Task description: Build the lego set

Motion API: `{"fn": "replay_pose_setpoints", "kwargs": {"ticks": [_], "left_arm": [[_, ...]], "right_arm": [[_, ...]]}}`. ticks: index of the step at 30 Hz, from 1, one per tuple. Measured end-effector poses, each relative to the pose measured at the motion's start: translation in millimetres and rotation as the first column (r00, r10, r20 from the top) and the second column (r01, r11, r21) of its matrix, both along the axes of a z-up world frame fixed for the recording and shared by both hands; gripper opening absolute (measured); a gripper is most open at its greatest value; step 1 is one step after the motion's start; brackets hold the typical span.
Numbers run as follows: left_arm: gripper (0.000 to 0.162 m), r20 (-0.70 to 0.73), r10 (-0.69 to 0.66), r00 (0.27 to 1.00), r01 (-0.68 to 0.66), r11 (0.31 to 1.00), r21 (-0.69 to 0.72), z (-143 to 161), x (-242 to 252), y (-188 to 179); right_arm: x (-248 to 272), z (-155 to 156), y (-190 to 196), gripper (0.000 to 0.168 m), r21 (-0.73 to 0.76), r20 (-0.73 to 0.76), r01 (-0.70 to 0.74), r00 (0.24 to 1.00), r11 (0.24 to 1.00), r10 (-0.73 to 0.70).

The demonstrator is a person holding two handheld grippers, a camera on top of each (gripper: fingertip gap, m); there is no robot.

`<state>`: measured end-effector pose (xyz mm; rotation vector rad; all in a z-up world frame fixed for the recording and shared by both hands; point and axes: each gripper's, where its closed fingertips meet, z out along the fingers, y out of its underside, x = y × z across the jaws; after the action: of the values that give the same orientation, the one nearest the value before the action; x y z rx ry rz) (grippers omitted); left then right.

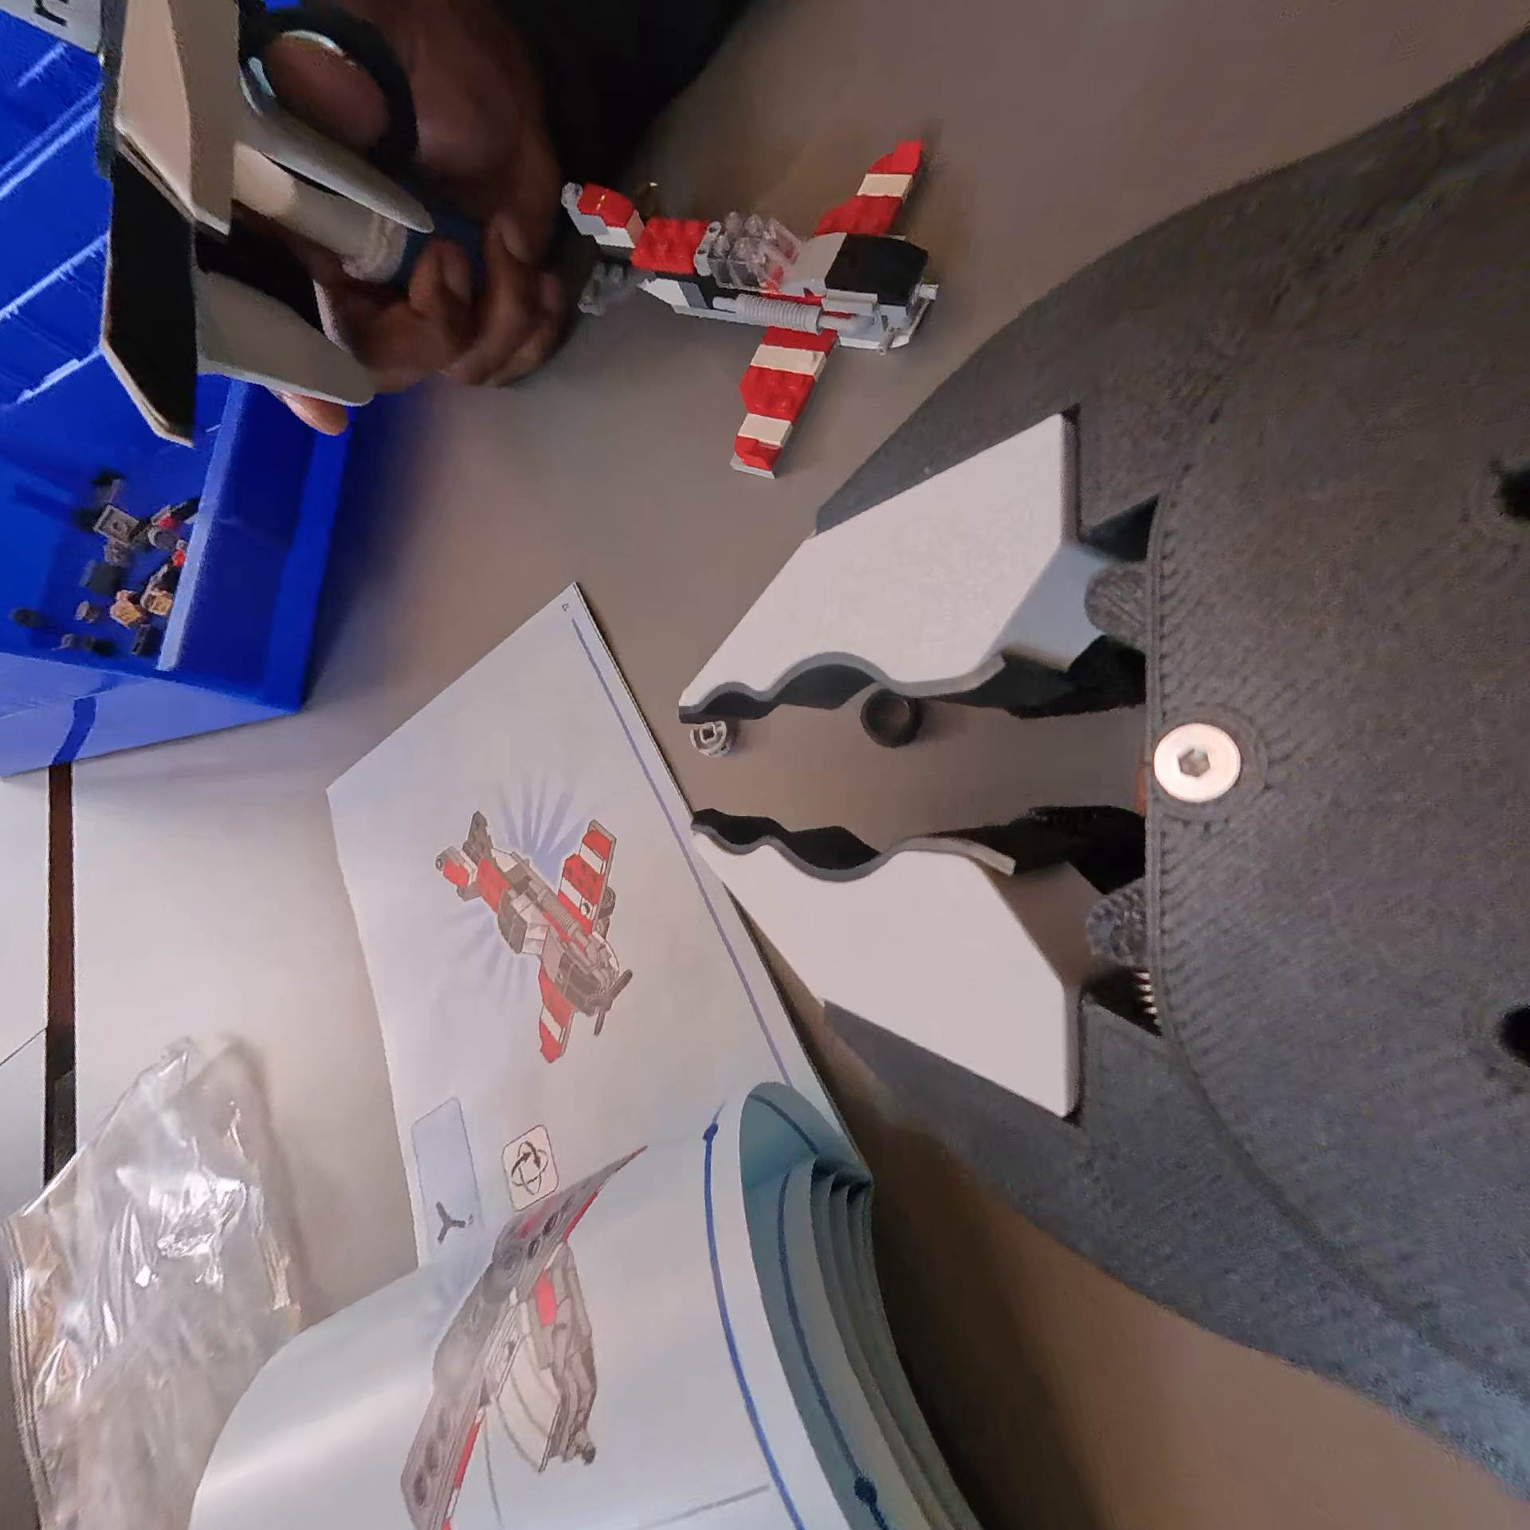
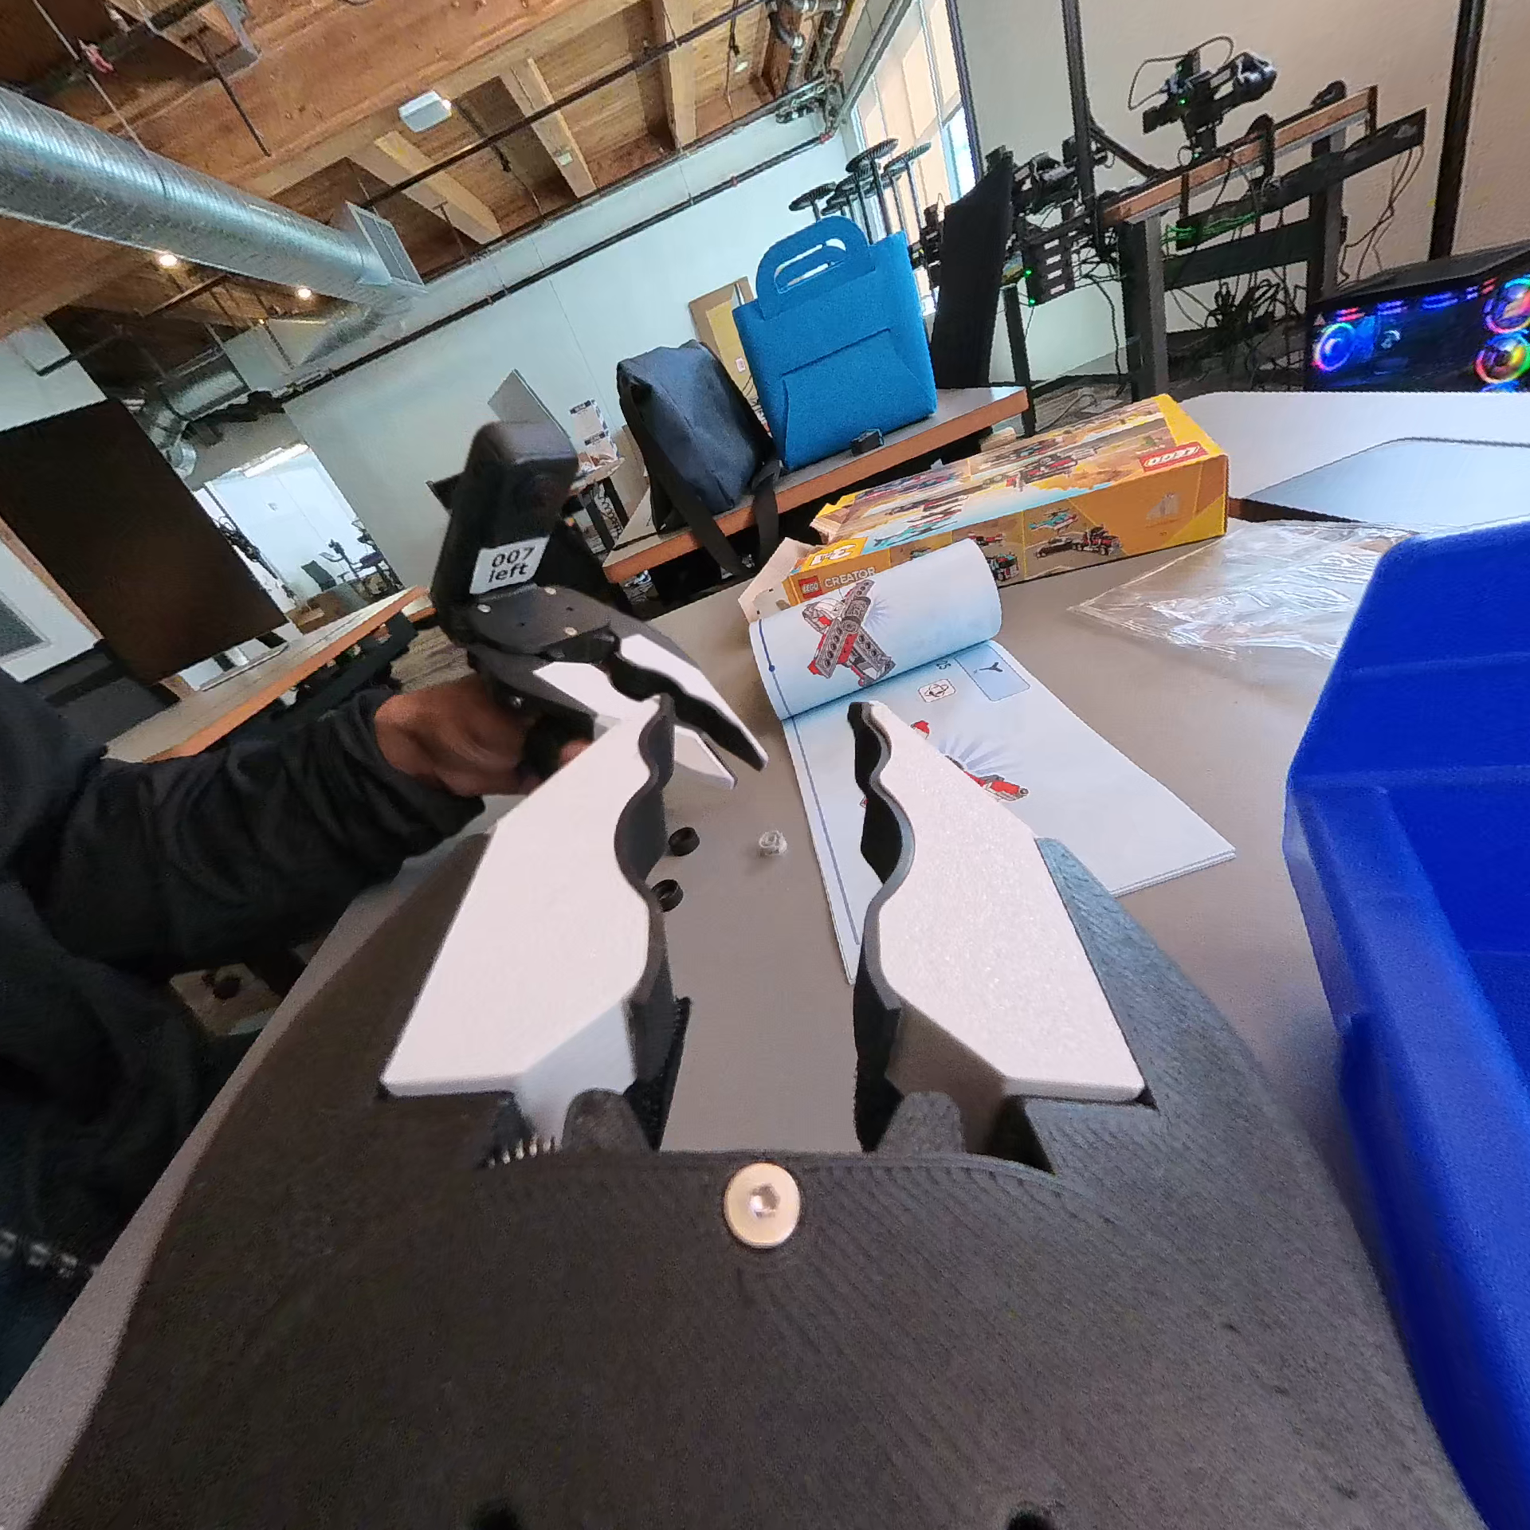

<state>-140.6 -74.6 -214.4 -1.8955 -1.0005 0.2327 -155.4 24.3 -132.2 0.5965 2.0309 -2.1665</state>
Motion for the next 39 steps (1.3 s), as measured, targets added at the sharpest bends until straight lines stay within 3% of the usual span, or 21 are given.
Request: {"fn": "replay_pose_setpoints", "kwargs": {"ticks": [18,31,33,35,39], "left_arm": [[0.023,0.047,0.063,0.997,-0.067,0.994,0.091,0.0,-5.9,-6.0],[0.023,0.028,0.078,0.997,-0.079,0.996,0.033,-2.1,-9.0,-6.1],[0.023,-0.024,0.063,0.998,-0.063,0.998,0.019,15.0,-18.1,2.4],[0.023,-0.107,-0.006,0.994,0.005,1.0,-0.002,51.7,-35.1,25.6],[0.024,-0.191,-0.227,0.955,0.206,0.971,-0.122,117.9,-79.0,106.2]], "right_arm": [[-3.4,-3.9,-2.9,0.044,0.016,0.044,-0.014,0.999,1.0,0.013],[-2.5,-2.1,-2.0,0.044,0.002,0.043,-0.023,0.999,1.0,0.023],[-1.0,-1.4,-2.0,0.044,-0.002,0.041,-0.033,0.999,0.999,0.033],[3.3,-0.4,-2.9,0.044,-0.009,0.037,-0.062,0.997,0.998,0.062],[15.6,-0.7,-8.5,0.044,-0.005,0.034,-0.14,0.99,0.99,0.14]]}}
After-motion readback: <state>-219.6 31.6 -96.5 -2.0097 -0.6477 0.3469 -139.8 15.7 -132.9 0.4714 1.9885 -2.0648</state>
